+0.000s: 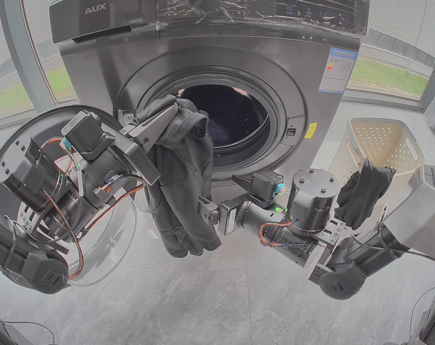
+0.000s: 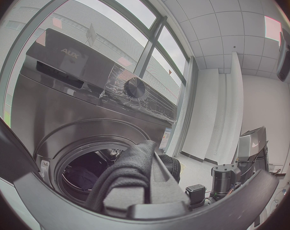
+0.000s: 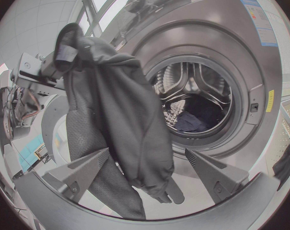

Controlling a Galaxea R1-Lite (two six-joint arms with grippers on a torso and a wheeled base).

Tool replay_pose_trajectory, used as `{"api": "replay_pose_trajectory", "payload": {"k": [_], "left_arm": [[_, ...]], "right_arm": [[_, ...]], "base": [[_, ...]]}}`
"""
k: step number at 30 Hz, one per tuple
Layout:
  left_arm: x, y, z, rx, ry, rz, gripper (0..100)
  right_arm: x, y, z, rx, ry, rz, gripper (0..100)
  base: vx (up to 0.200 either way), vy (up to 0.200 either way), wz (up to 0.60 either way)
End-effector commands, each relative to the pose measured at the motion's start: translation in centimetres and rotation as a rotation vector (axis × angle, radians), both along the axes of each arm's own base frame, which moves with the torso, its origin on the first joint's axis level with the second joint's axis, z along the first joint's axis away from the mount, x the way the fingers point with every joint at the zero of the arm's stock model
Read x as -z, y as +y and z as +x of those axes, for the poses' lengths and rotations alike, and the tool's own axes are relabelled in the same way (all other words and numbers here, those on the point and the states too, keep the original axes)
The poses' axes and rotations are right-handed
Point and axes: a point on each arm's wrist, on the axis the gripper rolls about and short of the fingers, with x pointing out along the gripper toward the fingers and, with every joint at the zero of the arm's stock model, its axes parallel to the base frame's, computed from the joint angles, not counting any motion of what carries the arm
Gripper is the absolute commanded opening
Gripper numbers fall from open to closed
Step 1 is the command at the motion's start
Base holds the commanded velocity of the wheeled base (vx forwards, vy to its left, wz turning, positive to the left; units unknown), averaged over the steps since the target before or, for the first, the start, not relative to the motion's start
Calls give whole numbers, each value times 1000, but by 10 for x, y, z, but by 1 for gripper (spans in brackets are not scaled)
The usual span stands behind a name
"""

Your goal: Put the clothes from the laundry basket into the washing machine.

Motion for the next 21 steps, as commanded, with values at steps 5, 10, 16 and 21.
{"api": "replay_pose_trajectory", "payload": {"k": [5, 10, 16, 21], "left_arm": [[1, 0, 0, 0, 2, 1, 0], [1, 0, 0, -1, 2, 1, 0], [0, 1, 0, -3, -1, -1, 0], [0, 1, 1, -3, 0, 0, 0]], "right_arm": [[0, 3, 15, 24, -19, 21, 100], [-7, -4, 32, 64, -45, 43, 100], [-6, -9, 32, 23, -43, 38, 100], [-10, -14, 34, 20, -60, 49, 100]], "base": [[0, 0, 0], [0, 0, 0], [0, 0, 0], [0, 0, 0]]}}
